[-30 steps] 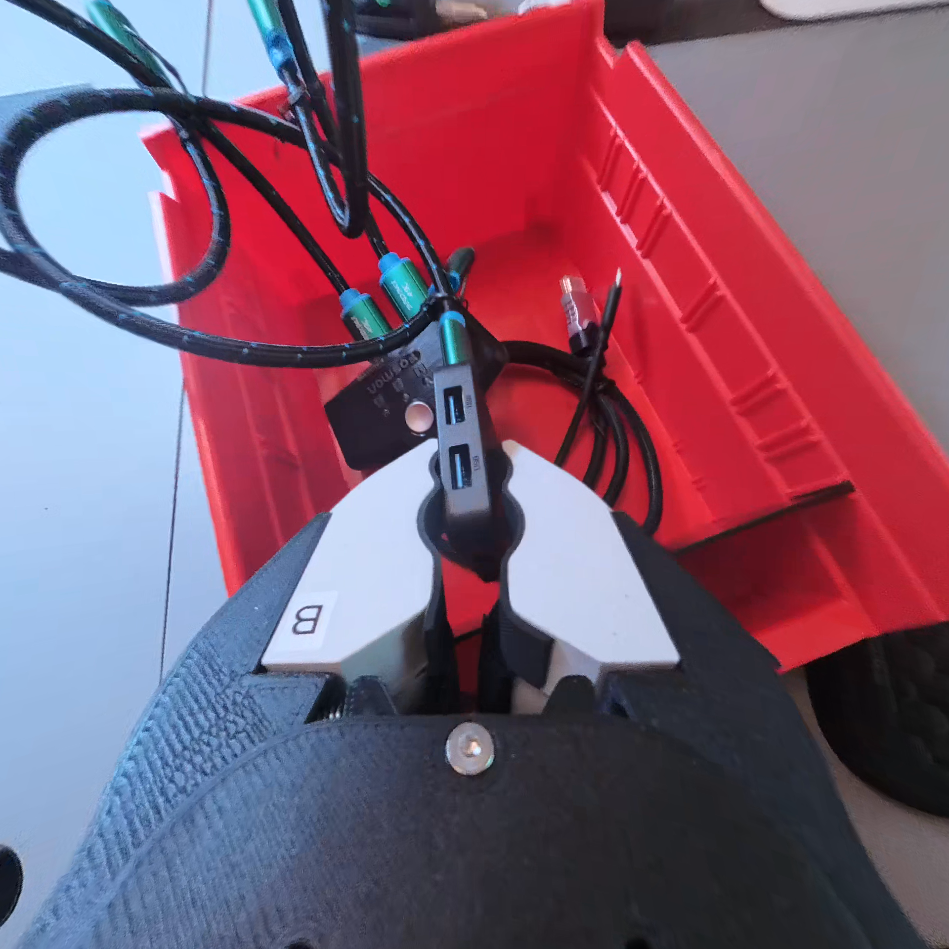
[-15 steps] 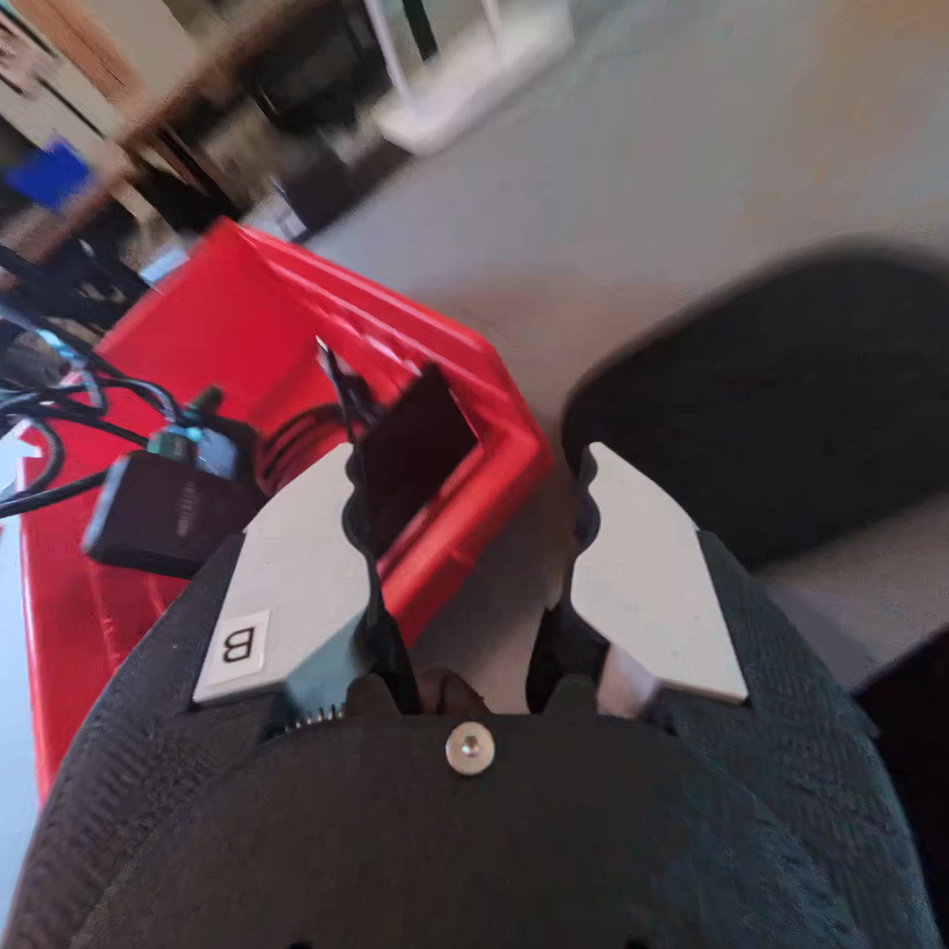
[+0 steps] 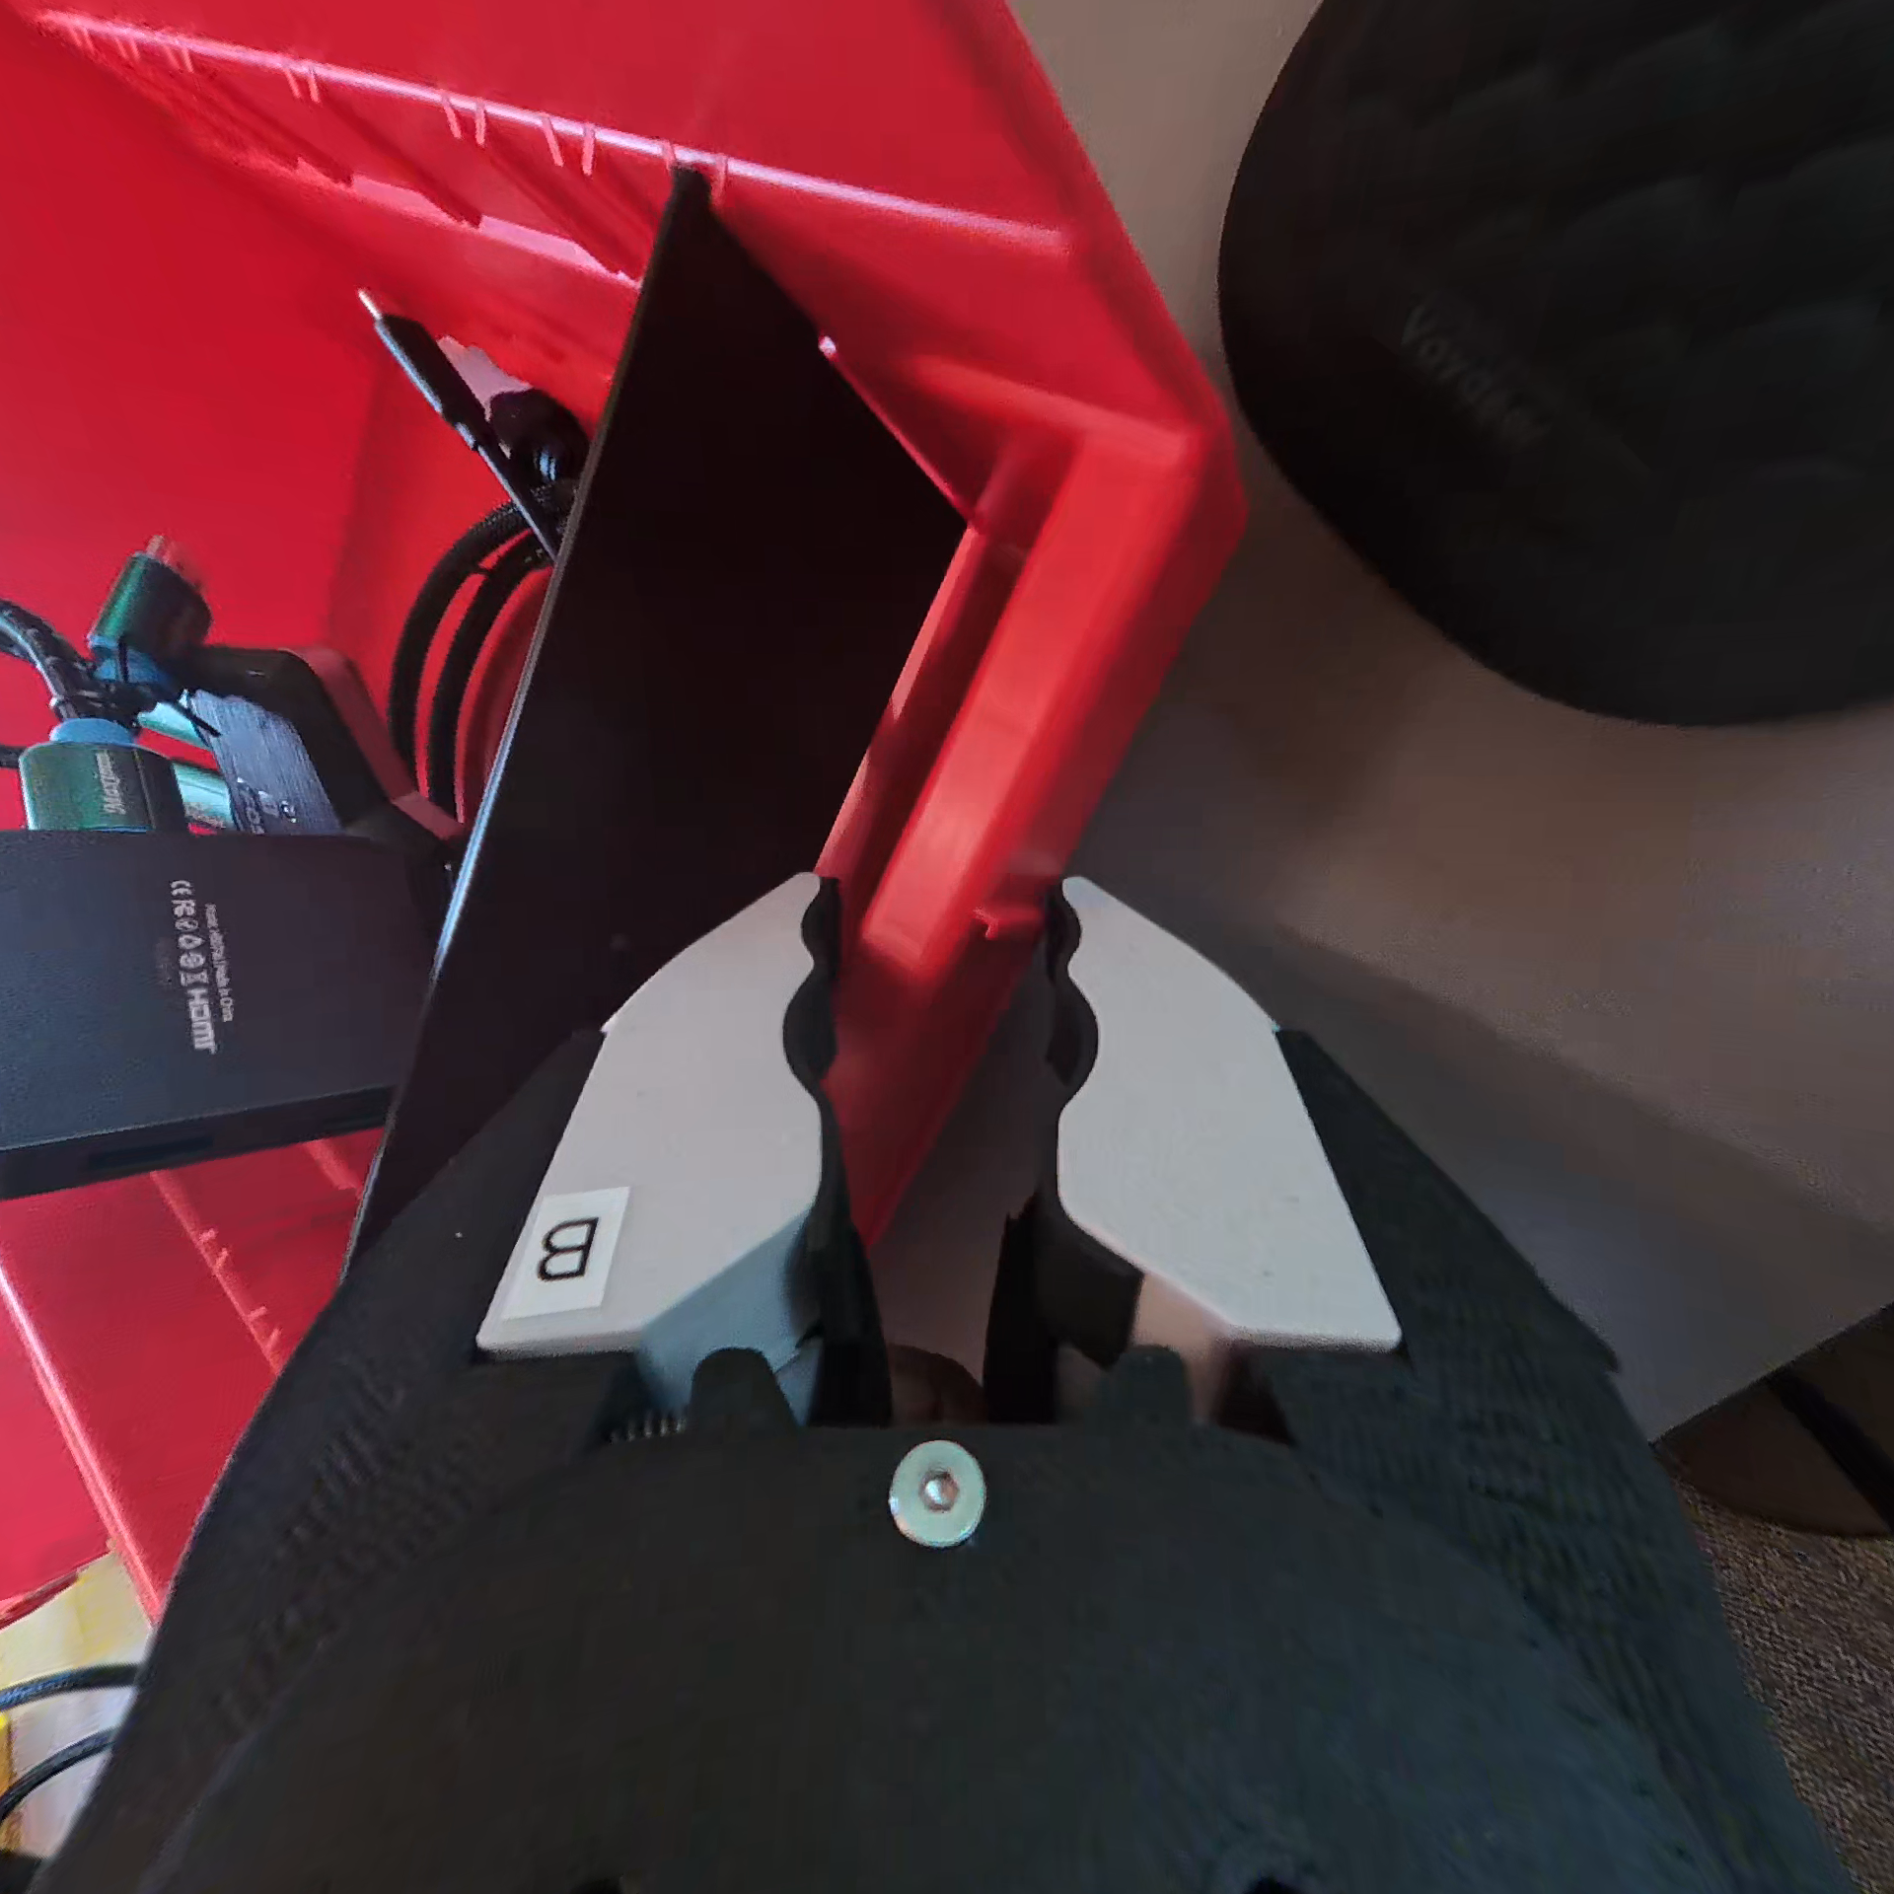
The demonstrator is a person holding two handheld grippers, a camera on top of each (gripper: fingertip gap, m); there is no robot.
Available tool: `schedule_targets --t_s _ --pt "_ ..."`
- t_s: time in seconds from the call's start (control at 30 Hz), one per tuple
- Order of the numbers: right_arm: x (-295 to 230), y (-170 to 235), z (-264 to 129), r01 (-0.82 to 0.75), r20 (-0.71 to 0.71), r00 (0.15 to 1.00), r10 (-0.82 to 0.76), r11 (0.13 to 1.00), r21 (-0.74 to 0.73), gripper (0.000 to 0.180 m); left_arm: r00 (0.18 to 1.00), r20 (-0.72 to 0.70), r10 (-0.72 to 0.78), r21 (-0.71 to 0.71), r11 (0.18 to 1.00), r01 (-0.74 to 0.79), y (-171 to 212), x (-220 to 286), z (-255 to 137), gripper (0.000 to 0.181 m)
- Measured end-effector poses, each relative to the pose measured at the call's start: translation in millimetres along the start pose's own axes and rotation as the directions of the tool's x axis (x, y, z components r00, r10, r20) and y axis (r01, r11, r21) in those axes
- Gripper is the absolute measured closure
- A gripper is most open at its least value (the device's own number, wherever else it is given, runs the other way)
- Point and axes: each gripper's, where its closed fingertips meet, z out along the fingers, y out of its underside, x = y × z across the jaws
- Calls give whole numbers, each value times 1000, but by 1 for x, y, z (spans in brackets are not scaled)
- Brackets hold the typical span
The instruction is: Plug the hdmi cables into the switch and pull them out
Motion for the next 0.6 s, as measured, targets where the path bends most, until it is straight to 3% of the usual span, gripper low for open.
schedule_targets --t_s 0.03,0.27,0.6 --pt "-1 6 7 18 28 999 -17 999 -31 143 1000 -2 -5 3 1000 5 2 -1 -1 141" --pt "3 40 2 -30 84 996 41 991 -128 143 999 26 -36 43 998 35 13 -7 -3 139" --pt "-9 86 -20 14 44 999 -7 986 -167 149 992 113 -63 71 996 55 34 -12 -14 140"
